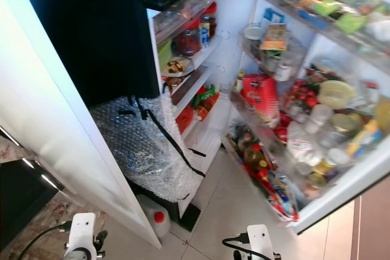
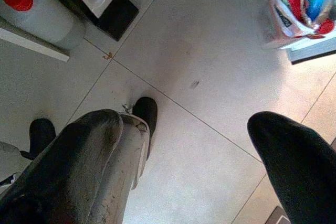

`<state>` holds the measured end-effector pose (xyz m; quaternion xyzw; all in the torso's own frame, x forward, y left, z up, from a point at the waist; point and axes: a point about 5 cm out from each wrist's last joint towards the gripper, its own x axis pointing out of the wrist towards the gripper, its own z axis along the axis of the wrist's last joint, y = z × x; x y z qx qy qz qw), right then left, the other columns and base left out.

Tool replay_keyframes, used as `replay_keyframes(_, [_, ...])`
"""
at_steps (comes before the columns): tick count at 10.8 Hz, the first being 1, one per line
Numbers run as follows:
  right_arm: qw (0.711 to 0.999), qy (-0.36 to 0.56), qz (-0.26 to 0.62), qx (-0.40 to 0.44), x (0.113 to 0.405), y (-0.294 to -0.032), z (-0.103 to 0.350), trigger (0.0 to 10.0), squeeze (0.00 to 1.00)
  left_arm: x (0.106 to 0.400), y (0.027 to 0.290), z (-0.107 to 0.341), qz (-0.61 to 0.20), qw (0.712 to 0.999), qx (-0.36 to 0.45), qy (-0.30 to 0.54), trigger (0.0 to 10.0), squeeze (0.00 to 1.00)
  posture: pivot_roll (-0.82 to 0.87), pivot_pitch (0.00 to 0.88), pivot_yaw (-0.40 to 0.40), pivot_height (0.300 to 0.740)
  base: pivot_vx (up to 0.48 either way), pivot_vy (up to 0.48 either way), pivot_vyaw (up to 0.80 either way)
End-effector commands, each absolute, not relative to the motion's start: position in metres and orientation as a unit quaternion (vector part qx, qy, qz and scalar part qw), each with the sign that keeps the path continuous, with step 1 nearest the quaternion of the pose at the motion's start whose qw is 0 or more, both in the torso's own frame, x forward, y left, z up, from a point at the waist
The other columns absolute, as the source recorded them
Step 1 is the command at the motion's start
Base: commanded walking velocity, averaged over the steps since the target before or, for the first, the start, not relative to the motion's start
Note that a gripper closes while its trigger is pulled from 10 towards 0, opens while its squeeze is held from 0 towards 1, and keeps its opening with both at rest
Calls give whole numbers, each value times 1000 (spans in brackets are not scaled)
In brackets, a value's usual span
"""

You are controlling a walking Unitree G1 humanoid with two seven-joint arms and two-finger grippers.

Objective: Restocking fridge

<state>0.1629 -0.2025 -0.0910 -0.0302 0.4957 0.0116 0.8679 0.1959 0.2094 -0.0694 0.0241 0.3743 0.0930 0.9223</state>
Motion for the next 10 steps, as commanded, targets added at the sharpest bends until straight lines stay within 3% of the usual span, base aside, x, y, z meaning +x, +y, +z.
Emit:
replay_keyframes(1, [867, 498, 8, -26, 160, -203, -92, 10000, 0, 185, 215, -75, 122, 910, 5, 396, 10000, 0, -38, 18, 22, 740, 0, 0, 0])
replay_keyframes(6, [866, 500, 10, -28, 159, -203, -93, 10000, 0, 165, 225, -83, 130, 895, 15, 426, 10000, 0, -37, 10, 22, 740, 0, 0, 0])
replay_keyframes(10, [873, 478, -95, 16, 157, -209, -92, 10000, 0, 166, 222, -83, 129, 896, 12, 425, 10000, 0, -42, 22, 17, 740, 0, 0, 0])
